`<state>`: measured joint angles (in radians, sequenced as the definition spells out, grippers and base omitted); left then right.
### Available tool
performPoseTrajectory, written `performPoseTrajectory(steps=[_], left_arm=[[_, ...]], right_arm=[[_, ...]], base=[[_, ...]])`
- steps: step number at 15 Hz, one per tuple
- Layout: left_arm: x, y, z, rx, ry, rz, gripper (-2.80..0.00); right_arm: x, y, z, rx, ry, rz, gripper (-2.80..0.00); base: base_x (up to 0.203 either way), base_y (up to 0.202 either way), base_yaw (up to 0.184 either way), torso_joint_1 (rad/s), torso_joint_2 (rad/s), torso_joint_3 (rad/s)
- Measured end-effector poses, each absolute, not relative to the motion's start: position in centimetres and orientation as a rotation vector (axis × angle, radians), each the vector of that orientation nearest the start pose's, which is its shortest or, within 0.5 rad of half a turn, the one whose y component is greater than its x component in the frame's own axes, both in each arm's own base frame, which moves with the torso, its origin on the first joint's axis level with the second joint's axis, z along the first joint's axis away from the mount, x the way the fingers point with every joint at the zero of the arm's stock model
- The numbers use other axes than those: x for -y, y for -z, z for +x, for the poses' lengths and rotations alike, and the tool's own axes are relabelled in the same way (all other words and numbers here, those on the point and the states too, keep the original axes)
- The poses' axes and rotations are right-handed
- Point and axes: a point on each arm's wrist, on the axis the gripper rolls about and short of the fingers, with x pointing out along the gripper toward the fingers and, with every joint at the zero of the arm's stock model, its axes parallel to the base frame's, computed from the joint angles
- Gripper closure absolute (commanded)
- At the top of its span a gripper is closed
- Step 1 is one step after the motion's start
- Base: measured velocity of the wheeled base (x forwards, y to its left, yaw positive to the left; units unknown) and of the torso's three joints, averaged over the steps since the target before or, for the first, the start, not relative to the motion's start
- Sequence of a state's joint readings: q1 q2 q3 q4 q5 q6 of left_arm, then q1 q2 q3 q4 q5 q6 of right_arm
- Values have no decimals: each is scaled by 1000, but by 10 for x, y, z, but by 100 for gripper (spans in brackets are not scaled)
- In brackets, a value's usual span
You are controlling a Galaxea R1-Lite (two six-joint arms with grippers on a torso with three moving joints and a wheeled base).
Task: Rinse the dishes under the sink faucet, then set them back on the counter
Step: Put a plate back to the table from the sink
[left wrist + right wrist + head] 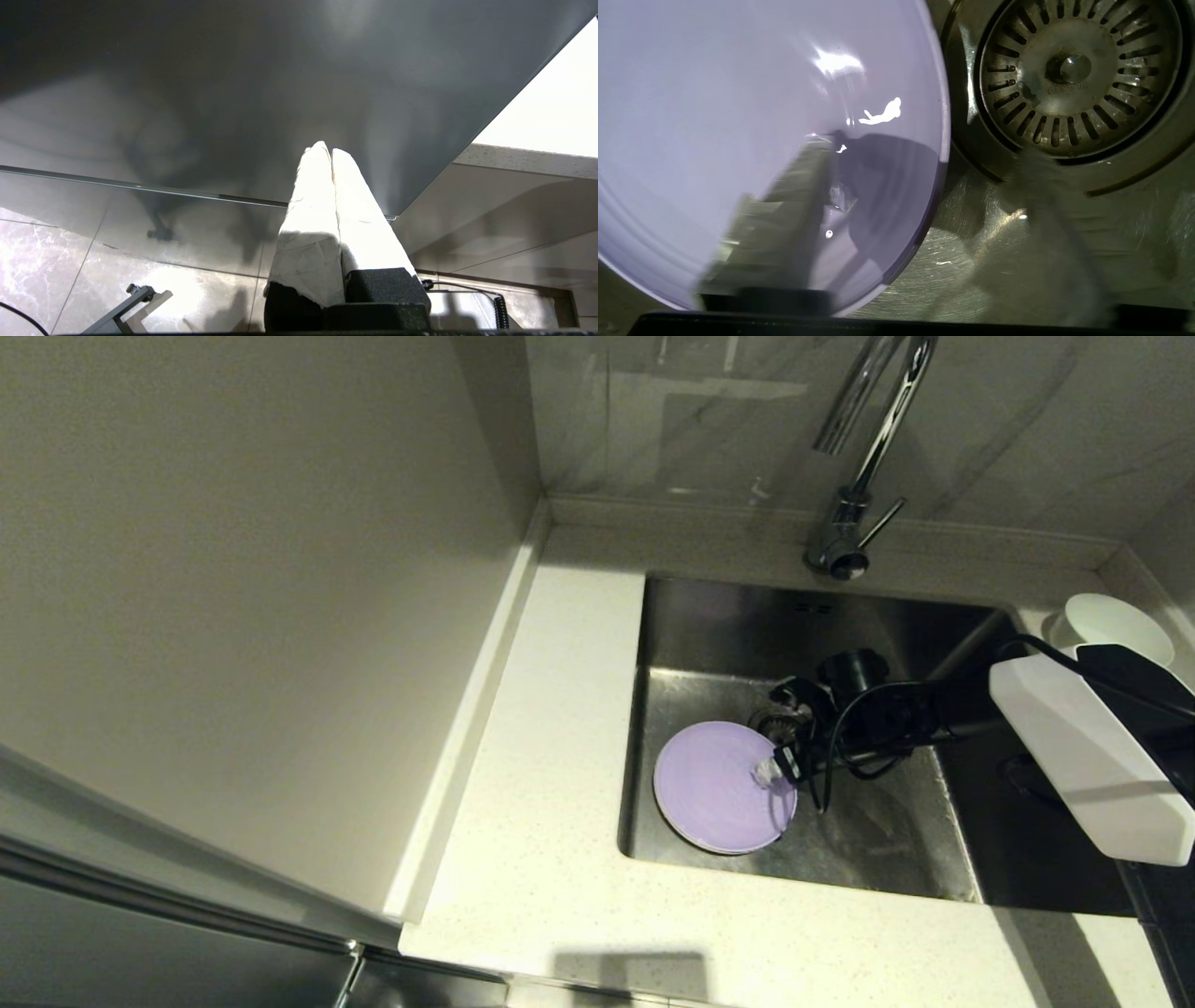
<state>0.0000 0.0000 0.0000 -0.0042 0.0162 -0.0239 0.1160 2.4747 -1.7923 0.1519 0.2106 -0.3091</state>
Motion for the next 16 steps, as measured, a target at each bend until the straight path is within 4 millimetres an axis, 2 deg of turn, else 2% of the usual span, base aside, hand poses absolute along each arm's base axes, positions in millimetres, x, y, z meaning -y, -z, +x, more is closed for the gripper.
performPoseTrajectory(steps=[5, 9, 12, 16], left_arm=[[0, -76, -23, 4, -16, -24, 0], [0, -76, -23, 4, -16, -24, 0], [0, -76, -23, 4, -16, -24, 0], [0, -76, -23, 4, -16, -24, 0]], right_arm=[[-61, -58, 484, -782, -437, -251, 0], [-56, -72, 490, -731, -417, -251, 0], [-40, -90, 495, -679, -375, -246, 0], [-5, -122, 495, -606, -299, -232, 0]], base=[[0, 0, 0, 0, 0, 0], [0, 0, 0, 0, 0, 0], [0, 0, 0, 0, 0, 0], [0, 0, 0, 0, 0, 0]])
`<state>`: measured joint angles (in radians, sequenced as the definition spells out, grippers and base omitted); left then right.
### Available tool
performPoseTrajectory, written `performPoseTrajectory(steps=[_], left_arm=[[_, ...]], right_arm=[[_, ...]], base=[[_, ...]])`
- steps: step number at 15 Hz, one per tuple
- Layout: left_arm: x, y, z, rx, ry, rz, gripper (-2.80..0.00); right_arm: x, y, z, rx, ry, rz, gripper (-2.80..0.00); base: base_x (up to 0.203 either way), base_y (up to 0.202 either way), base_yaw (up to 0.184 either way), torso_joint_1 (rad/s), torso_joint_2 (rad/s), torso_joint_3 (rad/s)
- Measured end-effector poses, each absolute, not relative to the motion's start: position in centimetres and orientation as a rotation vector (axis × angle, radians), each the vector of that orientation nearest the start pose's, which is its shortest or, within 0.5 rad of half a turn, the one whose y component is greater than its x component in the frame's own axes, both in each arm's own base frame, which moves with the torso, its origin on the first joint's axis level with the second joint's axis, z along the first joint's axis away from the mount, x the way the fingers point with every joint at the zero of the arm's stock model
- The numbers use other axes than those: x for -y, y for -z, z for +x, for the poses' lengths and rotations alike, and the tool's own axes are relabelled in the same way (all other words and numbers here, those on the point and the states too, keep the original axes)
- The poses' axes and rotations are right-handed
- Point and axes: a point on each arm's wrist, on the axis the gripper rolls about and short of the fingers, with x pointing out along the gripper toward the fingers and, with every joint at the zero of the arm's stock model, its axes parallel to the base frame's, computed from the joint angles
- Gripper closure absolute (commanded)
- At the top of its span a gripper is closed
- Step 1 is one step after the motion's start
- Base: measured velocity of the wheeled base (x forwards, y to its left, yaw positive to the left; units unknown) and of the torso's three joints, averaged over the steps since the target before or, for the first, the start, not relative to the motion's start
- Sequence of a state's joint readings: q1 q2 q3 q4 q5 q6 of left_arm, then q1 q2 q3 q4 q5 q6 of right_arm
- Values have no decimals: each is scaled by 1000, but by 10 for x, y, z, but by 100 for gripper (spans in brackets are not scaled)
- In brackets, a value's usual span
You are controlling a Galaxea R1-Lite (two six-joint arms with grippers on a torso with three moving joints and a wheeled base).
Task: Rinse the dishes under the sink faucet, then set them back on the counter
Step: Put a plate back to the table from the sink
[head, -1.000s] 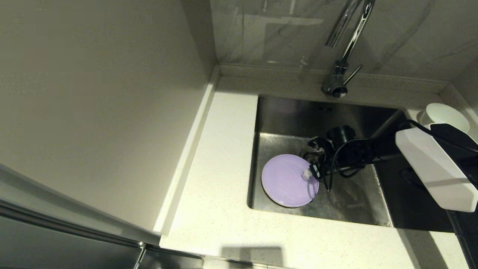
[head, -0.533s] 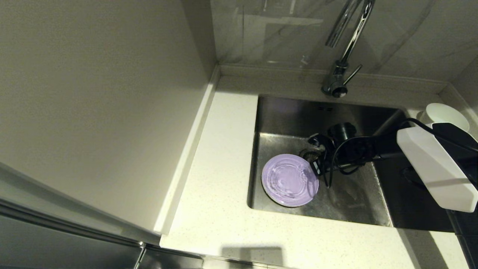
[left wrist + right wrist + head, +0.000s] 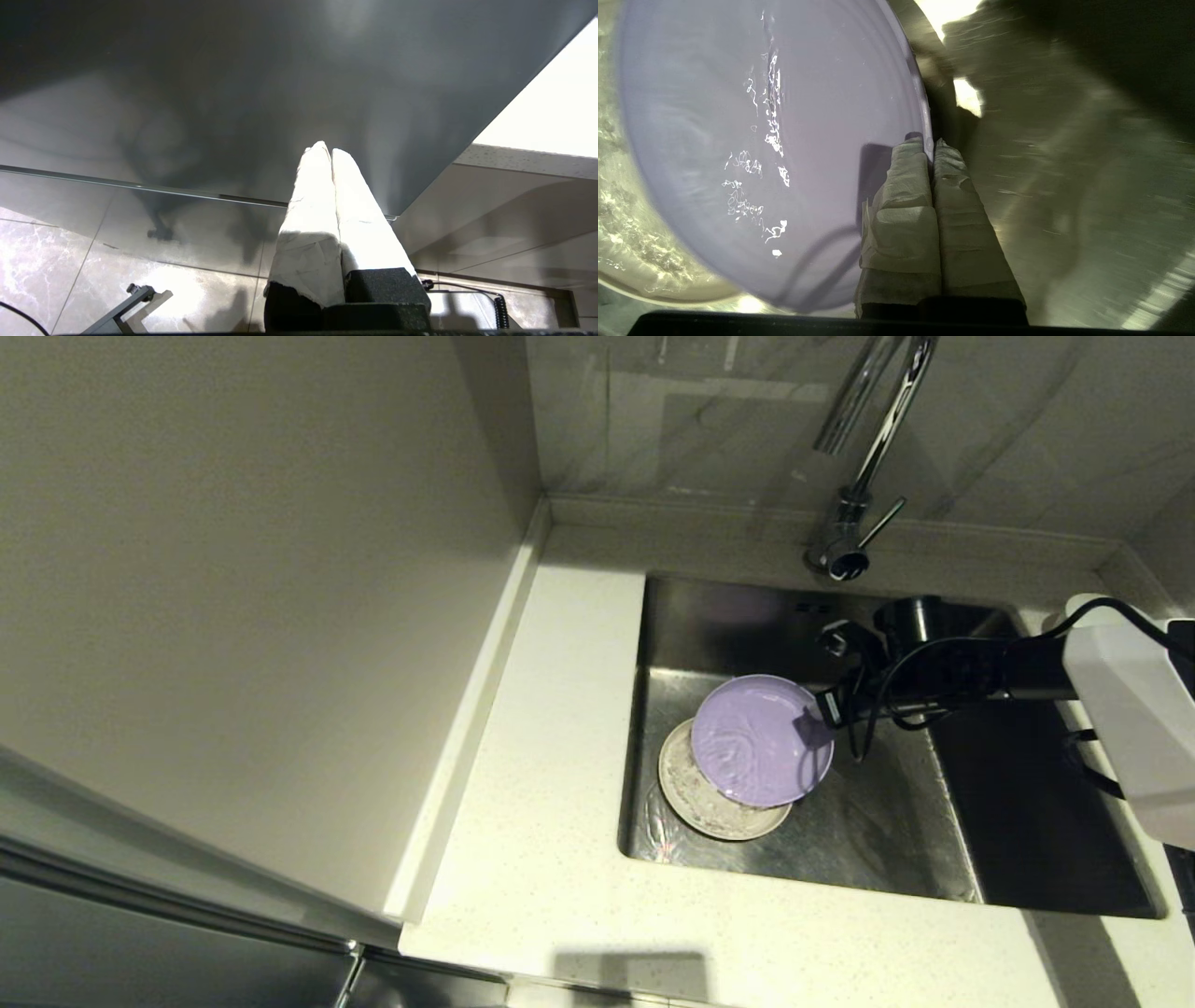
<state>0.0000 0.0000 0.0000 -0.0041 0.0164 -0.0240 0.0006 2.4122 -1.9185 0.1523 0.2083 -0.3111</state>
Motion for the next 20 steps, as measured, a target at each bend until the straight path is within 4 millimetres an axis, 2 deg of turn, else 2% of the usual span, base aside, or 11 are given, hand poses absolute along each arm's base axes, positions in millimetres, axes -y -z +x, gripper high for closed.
performPoseTrajectory(steps=[4, 7, 11, 14, 20], left_arm=[[0, -76, -23, 4, -16, -24, 0], [0, -76, -23, 4, -16, -24, 0], [0, -76, -23, 4, -16, -24, 0], [0, -76, -23, 4, -16, -24, 0], [0, -76, -23, 4, -16, -24, 0]], right_arm=[[31, -159, 482, -543, -224, -216, 0], [50, -184, 462, -518, -184, -201, 0], [71, -198, 426, -494, -146, -184, 0], [83, -212, 397, -396, -99, -198, 0], [104, -258, 344, -168, 25, -252, 0]], base=[[0, 0, 0, 0, 0, 0], [0, 0, 0, 0, 0, 0], [0, 0, 0, 0, 0, 0], [0, 0, 0, 0, 0, 0], [0, 0, 0, 0, 0, 0]])
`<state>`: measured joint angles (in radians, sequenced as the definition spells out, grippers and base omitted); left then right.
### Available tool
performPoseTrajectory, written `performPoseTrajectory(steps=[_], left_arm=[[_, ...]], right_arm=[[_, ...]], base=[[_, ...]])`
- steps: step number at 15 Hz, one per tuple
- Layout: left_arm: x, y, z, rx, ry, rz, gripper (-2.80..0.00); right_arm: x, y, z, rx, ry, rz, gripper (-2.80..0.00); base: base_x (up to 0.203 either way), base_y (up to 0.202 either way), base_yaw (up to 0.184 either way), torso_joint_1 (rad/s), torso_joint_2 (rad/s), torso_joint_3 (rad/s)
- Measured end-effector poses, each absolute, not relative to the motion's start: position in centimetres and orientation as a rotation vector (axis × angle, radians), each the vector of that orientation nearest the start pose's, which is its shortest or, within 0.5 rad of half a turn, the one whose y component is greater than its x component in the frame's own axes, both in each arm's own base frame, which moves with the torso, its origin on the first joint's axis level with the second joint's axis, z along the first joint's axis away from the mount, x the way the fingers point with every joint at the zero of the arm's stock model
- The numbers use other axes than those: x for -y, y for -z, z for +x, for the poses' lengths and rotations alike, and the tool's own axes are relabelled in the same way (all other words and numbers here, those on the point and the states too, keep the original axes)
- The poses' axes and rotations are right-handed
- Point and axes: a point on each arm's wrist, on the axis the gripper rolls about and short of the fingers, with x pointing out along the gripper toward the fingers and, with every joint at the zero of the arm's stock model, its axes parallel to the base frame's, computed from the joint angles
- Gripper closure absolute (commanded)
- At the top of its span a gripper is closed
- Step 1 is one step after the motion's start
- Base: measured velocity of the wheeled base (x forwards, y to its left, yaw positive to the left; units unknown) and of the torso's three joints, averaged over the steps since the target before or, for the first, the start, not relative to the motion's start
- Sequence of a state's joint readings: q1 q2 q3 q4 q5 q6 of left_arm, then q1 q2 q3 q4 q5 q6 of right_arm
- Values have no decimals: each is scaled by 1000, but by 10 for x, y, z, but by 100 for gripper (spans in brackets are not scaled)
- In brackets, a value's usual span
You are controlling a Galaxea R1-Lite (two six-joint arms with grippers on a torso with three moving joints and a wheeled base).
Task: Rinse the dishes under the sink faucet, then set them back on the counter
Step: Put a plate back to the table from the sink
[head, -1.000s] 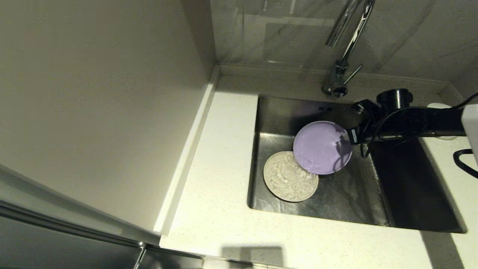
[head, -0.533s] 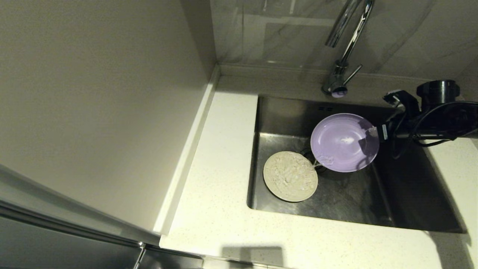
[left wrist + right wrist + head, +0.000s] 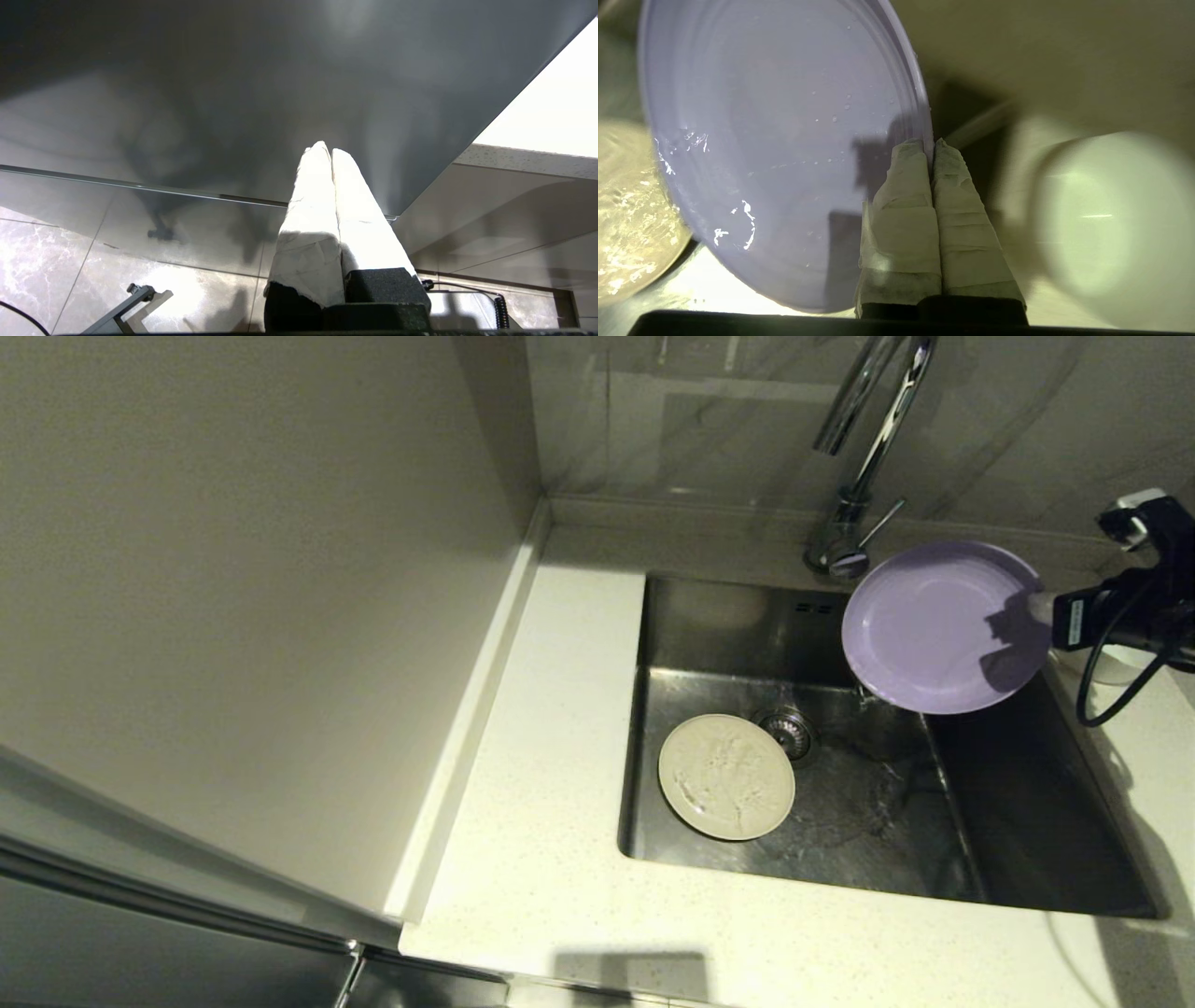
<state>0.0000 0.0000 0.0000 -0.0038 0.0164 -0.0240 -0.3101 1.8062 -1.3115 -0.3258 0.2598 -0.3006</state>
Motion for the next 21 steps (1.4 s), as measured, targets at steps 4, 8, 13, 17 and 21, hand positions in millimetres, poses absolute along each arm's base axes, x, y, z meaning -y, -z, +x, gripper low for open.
performPoseTrajectory(steps=[4, 8, 13, 17, 21], left_arm=[[0, -76, -23, 4, -16, -24, 0], [0, -76, -23, 4, -16, -24, 0], [0, -76, -23, 4, -16, -24, 0], [0, -76, -23, 4, -16, -24, 0], [0, -76, -23, 4, -16, -24, 0]], right_arm=[[110, -292, 306, 17, 117, -267, 0], [105, -322, 270, 245, 204, -272, 0], [96, -325, 243, 219, 211, -254, 0], [105, -315, 222, -121, 247, -151, 0], [114, -286, 193, -502, 349, -46, 0]], base=[[0, 0, 0, 0, 0, 0], [0, 0, 0, 0, 0, 0], [0, 0, 0, 0, 0, 0], [0, 0, 0, 0, 0, 0], [0, 0, 0, 0, 0, 0]])
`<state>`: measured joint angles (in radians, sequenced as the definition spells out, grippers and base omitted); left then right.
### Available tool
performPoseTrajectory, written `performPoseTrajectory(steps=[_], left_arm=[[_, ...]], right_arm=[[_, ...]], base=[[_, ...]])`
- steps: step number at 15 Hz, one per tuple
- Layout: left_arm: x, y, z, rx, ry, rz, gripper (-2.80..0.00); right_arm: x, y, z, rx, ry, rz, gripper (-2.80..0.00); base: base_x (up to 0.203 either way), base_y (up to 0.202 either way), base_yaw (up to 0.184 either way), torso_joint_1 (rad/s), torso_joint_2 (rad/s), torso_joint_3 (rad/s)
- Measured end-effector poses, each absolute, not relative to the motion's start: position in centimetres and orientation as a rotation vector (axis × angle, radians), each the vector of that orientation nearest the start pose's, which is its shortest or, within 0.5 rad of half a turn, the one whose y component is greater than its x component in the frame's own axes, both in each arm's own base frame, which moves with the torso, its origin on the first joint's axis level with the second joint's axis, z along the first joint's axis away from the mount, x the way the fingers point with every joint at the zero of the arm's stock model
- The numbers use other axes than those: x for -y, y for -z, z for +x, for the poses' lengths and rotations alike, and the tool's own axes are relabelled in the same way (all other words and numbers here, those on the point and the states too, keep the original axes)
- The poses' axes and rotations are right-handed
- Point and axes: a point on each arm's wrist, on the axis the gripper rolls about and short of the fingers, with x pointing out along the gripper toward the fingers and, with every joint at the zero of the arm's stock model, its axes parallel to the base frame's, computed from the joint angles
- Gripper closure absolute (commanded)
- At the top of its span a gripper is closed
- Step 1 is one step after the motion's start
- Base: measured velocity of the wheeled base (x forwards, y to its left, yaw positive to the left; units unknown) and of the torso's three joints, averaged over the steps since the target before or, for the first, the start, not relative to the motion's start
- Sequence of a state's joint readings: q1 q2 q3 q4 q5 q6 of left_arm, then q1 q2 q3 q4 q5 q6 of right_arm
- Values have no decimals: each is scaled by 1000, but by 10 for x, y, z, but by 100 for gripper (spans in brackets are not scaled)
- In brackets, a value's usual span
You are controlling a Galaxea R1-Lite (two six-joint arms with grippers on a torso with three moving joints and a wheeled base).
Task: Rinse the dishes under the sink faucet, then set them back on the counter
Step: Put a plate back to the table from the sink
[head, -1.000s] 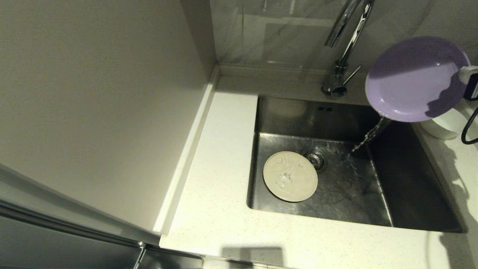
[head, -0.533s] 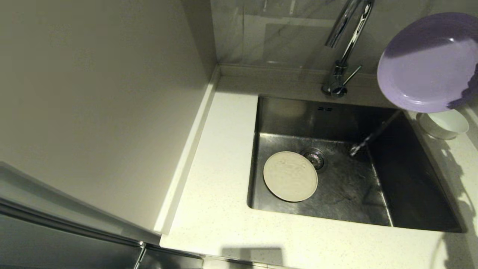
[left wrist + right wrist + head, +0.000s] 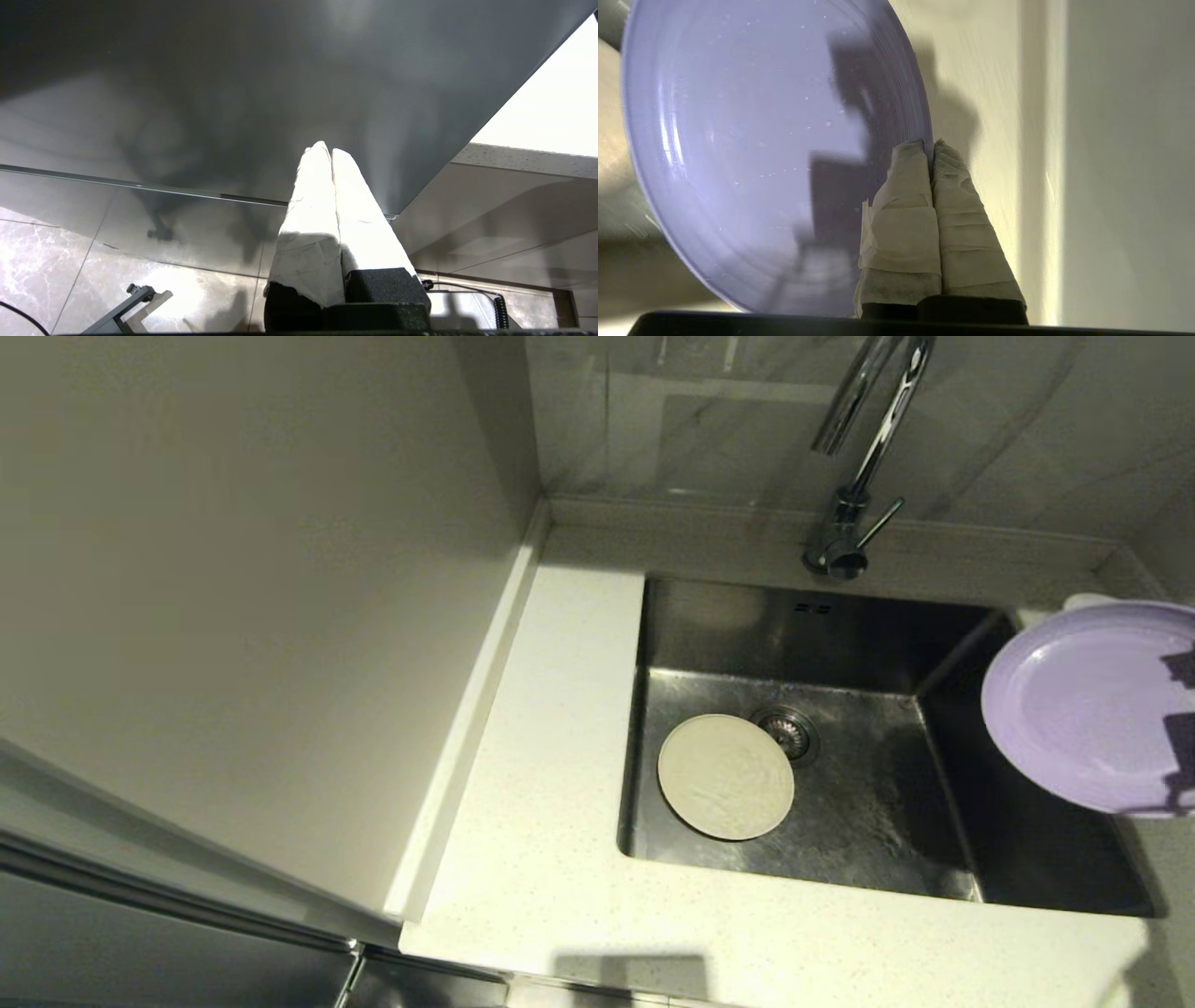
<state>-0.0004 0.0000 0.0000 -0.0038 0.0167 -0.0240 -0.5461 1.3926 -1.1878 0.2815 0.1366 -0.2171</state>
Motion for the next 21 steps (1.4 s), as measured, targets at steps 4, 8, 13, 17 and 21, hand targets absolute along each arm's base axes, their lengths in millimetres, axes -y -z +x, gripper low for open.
performPoseTrajectory(steps=[4, 8, 13, 17, 21], left_arm=[[0, -76, -23, 4, -16, -24, 0], [0, -76, -23, 4, -16, -24, 0], [0, -76, -23, 4, -16, -24, 0], [0, -76, -23, 4, -16, -24, 0], [0, -76, -23, 4, -16, -24, 0]], right_arm=[[128, -268, 193, -628, 449, -24, 0], [149, -257, 206, -641, 533, -33, 0], [177, -243, 214, -666, 587, -52, 0], [196, -233, 216, -682, 618, -69, 0], [202, -225, 218, -701, 620, -74, -280]], base=[[0, 0, 0, 0, 0, 0], [0, 0, 0, 0, 0, 0], [0, 0, 0, 0, 0, 0], [0, 0, 0, 0, 0, 0], [0, 0, 0, 0, 0, 0]])
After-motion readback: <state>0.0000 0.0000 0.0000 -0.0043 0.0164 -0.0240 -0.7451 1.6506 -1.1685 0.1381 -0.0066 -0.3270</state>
